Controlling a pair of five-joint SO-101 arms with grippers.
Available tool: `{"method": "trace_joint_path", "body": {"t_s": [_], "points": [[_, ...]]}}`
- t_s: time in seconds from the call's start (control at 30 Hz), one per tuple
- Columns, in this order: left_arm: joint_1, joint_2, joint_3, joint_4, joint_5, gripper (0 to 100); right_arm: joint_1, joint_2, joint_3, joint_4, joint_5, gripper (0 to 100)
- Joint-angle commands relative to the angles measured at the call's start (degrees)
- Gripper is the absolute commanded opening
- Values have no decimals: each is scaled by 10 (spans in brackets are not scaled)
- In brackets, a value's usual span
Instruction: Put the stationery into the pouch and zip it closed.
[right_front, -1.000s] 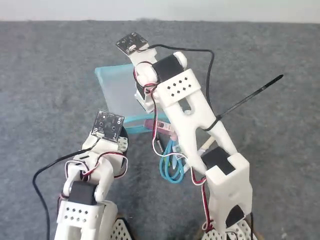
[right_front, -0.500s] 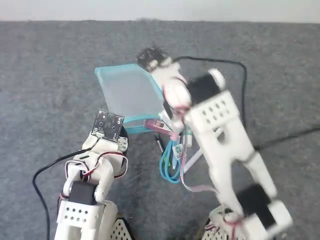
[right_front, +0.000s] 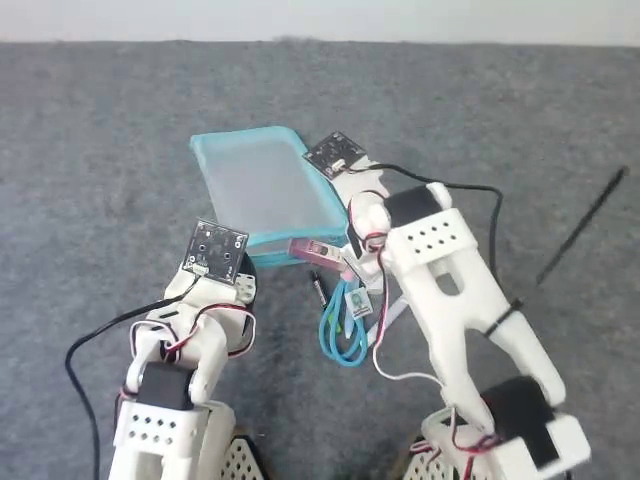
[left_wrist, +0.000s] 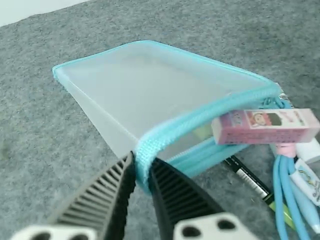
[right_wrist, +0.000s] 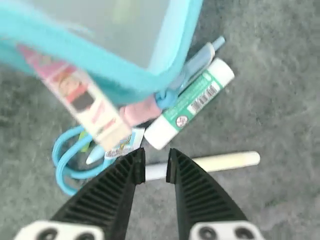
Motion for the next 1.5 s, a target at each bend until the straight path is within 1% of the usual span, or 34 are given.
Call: {"method": "trace_joint_path", "body": {"t_s": [0.0,0.13,0.27,0.47,0.63,0.7,0.77,0.83,0.9,1.1,1.2,1.3,1.47], "points": [[1,-6,-6,-6,9,11,2,17,-2,-37,-11,70],[1,-6,-6,-6,9,11,-22,10,-4,-49,-35,70],[1,-6,-6,-6,9,11,-57,0,-39,-44,-38,70],[2,-4,-6,-5,8,11,-109,0,-84,-49,-65,70],[26,-6,3,-5,6,11,-115,9,-143,-46,-65,70],[27,-6,3,-5,6,11,-107,15,-157,-31,-65,70],[27,-6,3,-5,7,11,-94,10,-165,7,-62,70],[26,-6,2,-5,10,11,-72,-15,-164,51,-61,70],[16,-6,0,-7,10,11,-42,-54,-137,68,-61,70],[-42,-7,-15,-10,35,11,15,-172,49,68,-60,70],[-47,-7,-15,-10,35,11,58,-195,131,44,-40,70],[-47,-7,-15,-10,35,11,89,-177,175,7,-44,70],[-50,-7,-14,-11,35,11,91,-73,174,-14,-82,70]]}}
